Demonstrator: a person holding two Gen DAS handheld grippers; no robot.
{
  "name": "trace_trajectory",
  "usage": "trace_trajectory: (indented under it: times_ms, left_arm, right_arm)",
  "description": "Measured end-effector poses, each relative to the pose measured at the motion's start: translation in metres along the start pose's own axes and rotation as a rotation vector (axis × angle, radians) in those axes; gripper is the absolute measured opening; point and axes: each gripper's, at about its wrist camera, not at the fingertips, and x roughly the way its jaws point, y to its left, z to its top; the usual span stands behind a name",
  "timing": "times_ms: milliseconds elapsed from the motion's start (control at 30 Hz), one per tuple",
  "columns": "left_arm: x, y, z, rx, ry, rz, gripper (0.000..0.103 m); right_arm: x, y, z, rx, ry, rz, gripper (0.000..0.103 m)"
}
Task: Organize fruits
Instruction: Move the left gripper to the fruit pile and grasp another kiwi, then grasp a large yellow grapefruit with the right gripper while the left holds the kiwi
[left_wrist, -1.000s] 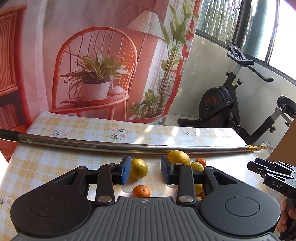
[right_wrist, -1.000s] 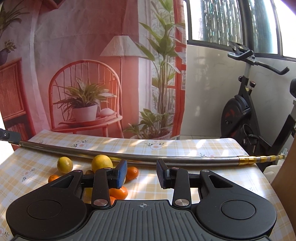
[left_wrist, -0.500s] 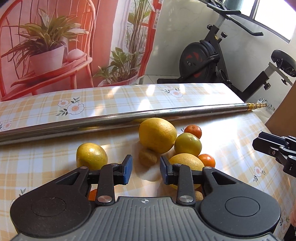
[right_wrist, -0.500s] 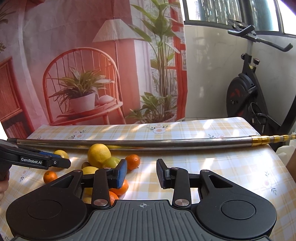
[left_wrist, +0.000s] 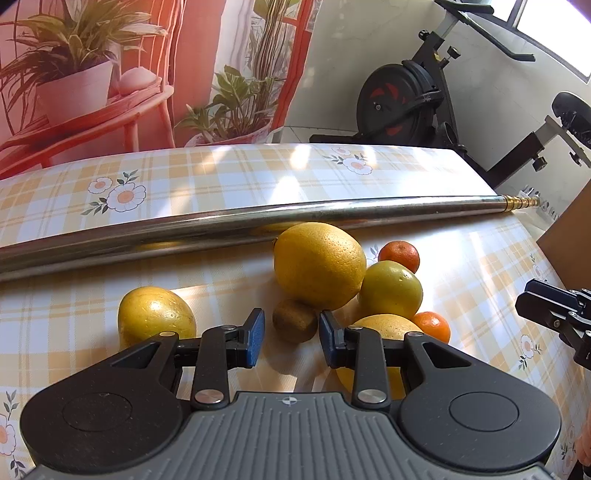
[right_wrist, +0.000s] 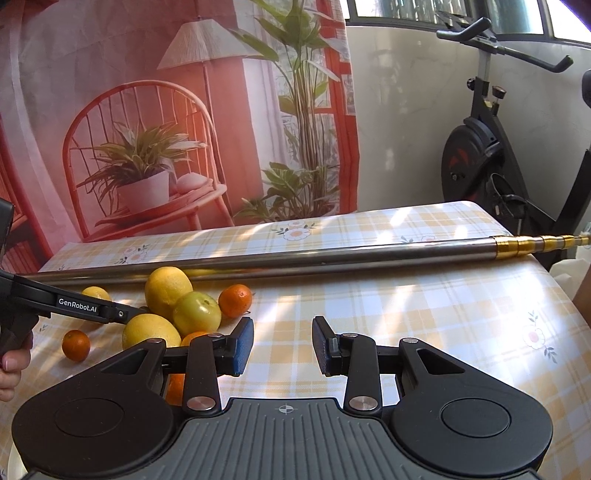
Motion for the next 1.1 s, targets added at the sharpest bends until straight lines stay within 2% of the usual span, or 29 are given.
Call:
trace_trajectory:
  times_ms: [167,267,367,533,833,1100]
  left_arm:
    - [0.006,0.003,0.001,-0.015,0.003,-0.017,0.034]
    - [0.008,0.002,-0.001,-0.007,-0.002,-0.012,0.028]
    - [0.003,-0.002,-0.003,0.020,-0.015,0.018,0.028]
    - [-0.012,-0.006,-0.006,0.053,-0.052,0.018,0.028]
    - [-0.065,-0.020,-0.021,0.131,-0.143,0.028,0.028]
    - [-0.114,-0.007,-0.046,0.086,-0.189,0.038,0.028]
  right_arm:
    - [0.002,-0.002,0.000,0.006,0.010,0.002,0.032]
    - [0.003,-0.002,0.000,0.009,0.018,0.004,0.032]
    - [0.004,-0.001,0.000,0.012,0.024,0.007,0.032]
    - [0.005,0.001,-0.001,0.006,0.030,0.011,0.032]
    - [0.000,0.007,0.001,-0.015,0.030,0.035,0.032]
    - [0.001,0.021,0.004,-0.069,0.054,0.090,0.032]
